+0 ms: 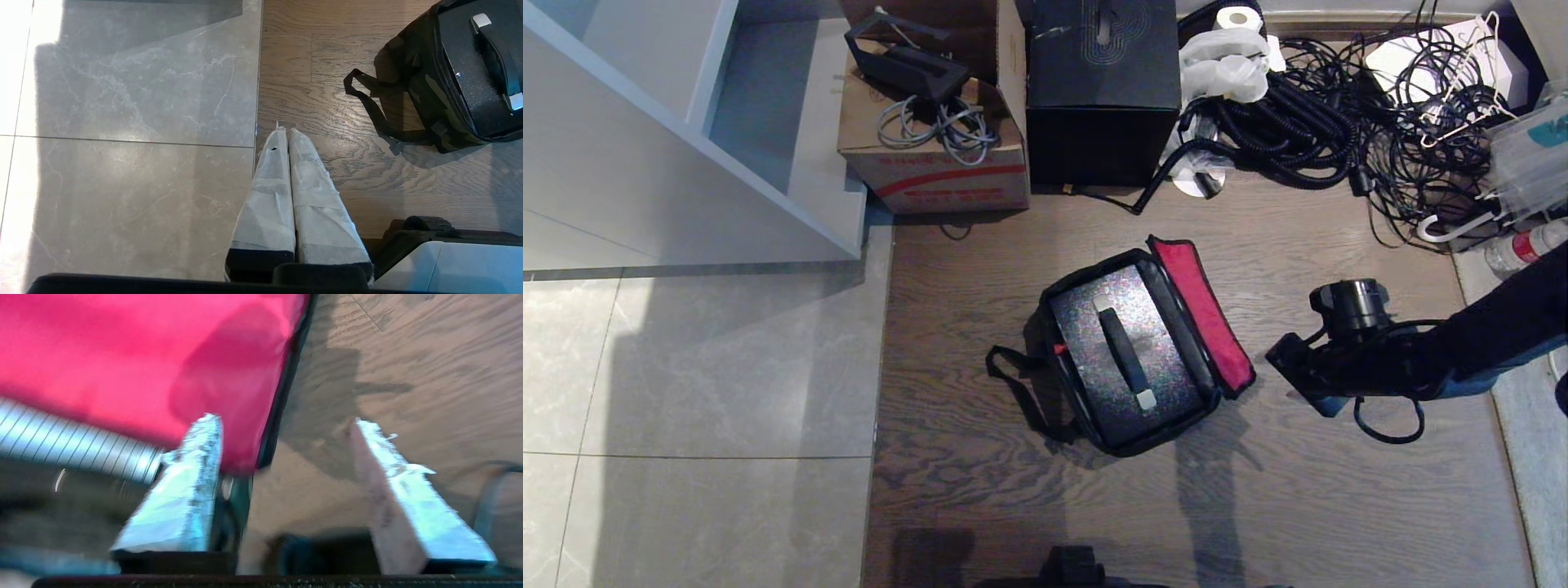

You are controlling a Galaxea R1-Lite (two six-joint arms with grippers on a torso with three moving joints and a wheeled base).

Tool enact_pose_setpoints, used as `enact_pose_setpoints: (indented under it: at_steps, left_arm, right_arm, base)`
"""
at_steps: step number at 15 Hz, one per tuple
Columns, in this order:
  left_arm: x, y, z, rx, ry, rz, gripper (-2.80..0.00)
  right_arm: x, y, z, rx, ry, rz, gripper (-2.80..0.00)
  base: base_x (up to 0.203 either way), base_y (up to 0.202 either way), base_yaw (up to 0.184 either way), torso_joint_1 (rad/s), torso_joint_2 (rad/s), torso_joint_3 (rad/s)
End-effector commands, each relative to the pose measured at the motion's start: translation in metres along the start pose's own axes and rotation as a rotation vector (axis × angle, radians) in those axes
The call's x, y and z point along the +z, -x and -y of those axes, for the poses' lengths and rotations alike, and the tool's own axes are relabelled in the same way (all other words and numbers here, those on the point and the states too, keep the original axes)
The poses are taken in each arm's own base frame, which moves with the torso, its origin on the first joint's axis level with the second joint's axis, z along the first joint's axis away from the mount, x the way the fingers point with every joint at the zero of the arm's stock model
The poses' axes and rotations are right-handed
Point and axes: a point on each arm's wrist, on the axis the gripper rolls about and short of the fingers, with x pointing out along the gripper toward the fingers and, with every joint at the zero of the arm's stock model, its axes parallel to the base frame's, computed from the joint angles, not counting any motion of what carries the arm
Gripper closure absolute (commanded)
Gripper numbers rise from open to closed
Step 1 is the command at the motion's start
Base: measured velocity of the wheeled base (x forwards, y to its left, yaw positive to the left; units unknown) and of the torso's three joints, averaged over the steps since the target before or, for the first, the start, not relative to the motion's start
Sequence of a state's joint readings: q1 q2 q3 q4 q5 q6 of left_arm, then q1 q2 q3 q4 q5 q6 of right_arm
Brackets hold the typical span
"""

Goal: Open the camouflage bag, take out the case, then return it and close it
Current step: Close the top of the storage box

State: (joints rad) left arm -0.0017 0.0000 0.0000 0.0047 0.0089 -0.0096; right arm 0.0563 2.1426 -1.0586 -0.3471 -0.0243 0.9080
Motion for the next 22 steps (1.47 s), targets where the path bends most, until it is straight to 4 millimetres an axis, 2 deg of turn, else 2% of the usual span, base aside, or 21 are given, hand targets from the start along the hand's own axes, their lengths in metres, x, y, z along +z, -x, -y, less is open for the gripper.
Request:
enact_pose_setpoints:
  at_steps: [1, 3, 6, 10, 13, 16, 19, 21, 22]
  left_arm:
    - [0.000, 0.000, 0.000, 0.000, 0.001, 0.000, 0.00]
    - [0.000, 0.000, 0.000, 0.000, 0.001, 0.000, 0.00]
    - [0.000, 0.000, 0.000, 0.000, 0.001, 0.001, 0.00]
    - [0.000, 0.000, 0.000, 0.000, 0.001, 0.002, 0.00]
    - [0.000, 0.000, 0.000, 0.000, 0.001, 0.002, 0.00]
    - [0.000, 0.000, 0.000, 0.000, 0.000, 0.002, 0.00]
    - [0.000, 0.000, 0.000, 0.000, 0.000, 0.002, 0.00]
    - [0.000, 0.000, 0.000, 0.000, 0.000, 0.002, 0.00]
    - [0.000, 0.000, 0.000, 0.000, 0.001, 0.002, 0.00]
  right_arm:
    - [-0.008, -0.044, 0.020, -0.028, -0.104, -0.017, -2.80]
    - [-0.004, -0.062, 0.026, 0.003, -0.192, -0.023, -2.80]
    - [0.020, -0.072, 0.024, 0.181, -0.358, -0.077, -2.80]
    - [0.032, -0.084, 0.032, 0.261, -0.411, -0.079, -2.80]
    - [0.033, -0.077, 0.031, 0.277, -0.409, -0.147, -2.80]
    - [0.027, -0.064, 0.029, 0.194, -0.399, -0.202, -2.80]
    - [0.027, -0.056, 0.025, 0.183, -0.404, -0.213, -2.80]
    - [0.029, -0.042, 0.021, 0.178, -0.403, -0.215, -2.80]
    - [0.030, -0.027, 0.018, 0.182, -0.401, -0.216, -2.80]
  base:
    - [0.000, 0.000, 0.000, 0.000, 0.00, 0.000]
    - [0.000, 0.000, 0.000, 0.000, 0.00, 0.000]
    - [0.000, 0.000, 0.000, 0.000, 0.00, 0.000]
    - [0.000, 0.000, 0.000, 0.000, 0.00, 0.000]
    - [0.000, 0.000, 0.000, 0.000, 0.00, 0.000]
    - [0.000, 0.000, 0.000, 0.000, 0.00, 0.000]
    - [0.000, 0.000, 0.000, 0.000, 0.00, 0.000]
    - [0.000, 0.000, 0.000, 0.000, 0.00, 0.000]
    - [0.000, 0.000, 0.000, 0.000, 0.00, 0.000]
